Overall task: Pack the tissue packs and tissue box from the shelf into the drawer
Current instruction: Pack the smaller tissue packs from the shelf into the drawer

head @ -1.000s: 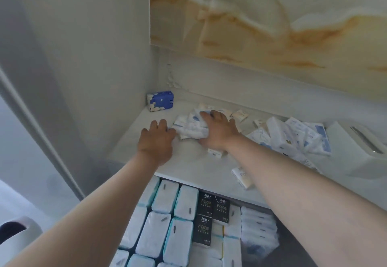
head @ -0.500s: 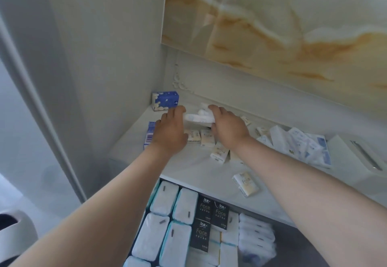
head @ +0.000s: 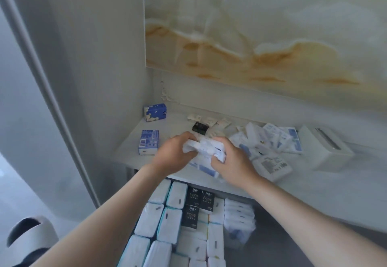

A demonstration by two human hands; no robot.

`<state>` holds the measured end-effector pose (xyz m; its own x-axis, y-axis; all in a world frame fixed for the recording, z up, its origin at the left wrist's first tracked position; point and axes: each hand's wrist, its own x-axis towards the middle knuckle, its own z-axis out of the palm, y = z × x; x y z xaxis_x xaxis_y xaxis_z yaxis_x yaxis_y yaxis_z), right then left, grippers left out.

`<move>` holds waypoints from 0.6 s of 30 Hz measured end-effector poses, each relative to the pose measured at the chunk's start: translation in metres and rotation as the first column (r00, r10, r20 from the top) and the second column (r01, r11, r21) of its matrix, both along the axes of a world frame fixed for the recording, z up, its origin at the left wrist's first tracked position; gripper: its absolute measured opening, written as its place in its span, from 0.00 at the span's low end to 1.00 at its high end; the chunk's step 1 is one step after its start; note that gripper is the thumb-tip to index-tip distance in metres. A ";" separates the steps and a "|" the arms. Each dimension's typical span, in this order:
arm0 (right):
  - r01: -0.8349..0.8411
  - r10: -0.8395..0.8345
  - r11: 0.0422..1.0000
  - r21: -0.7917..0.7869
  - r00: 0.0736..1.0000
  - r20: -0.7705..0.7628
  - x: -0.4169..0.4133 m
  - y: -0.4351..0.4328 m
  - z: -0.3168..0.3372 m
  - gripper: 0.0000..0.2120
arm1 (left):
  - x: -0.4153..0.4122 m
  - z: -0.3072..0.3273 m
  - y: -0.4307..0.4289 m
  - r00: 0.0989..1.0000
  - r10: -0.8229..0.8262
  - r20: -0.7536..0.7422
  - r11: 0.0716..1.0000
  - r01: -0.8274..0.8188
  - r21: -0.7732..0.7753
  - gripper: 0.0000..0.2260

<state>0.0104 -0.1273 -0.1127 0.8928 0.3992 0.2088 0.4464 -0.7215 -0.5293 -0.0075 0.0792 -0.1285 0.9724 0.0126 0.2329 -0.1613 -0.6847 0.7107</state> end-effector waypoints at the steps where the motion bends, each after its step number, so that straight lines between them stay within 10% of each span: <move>1: 0.010 -0.009 1.000 0.015 0.999 -0.044 -0.011 -0.010 -0.005 0.23 | -0.010 -0.002 -0.007 1.000 -0.019 -0.007 0.998 0.019 0.054 0.12; 4: 0.049 -0.046 0.999 0.018 0.993 -0.111 -0.048 -0.035 -0.023 0.23 | -0.038 -0.015 -0.024 0.998 -0.022 0.054 0.965 0.007 0.263 0.17; 7: 0.065 -0.067 0.997 -0.050 0.997 -0.033 -0.081 -0.047 -0.034 0.25 | -0.061 -0.025 -0.039 0.948 0.121 -0.295 0.972 -0.052 0.231 0.24; 9: 0.058 -0.050 0.995 -0.085 0.995 0.089 -0.097 -0.047 -0.042 0.27 | -0.081 -0.024 -0.049 0.789 0.066 -0.611 0.977 -0.175 -0.121 0.22; 13: -0.002 0.018 0.998 -0.063 0.969 0.248 -0.128 -0.039 -0.058 0.26 | -0.118 -0.018 -0.060 0.716 -0.291 -0.635 0.492 -0.457 -0.741 0.21; 18: -0.345 0.296 0.931 -0.121 0.906 -0.304 -0.157 -0.041 -0.078 0.36 | -0.154 -0.048 -0.066 0.670 -0.226 -0.707 0.556 -0.507 -0.659 0.32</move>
<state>-0.1471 -0.1681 -0.1908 0.7222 0.6807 -0.1225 0.5224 -0.6530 -0.5483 -0.1612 0.0132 -0.1762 0.7717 -0.0262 -0.6354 0.6240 0.2245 0.7485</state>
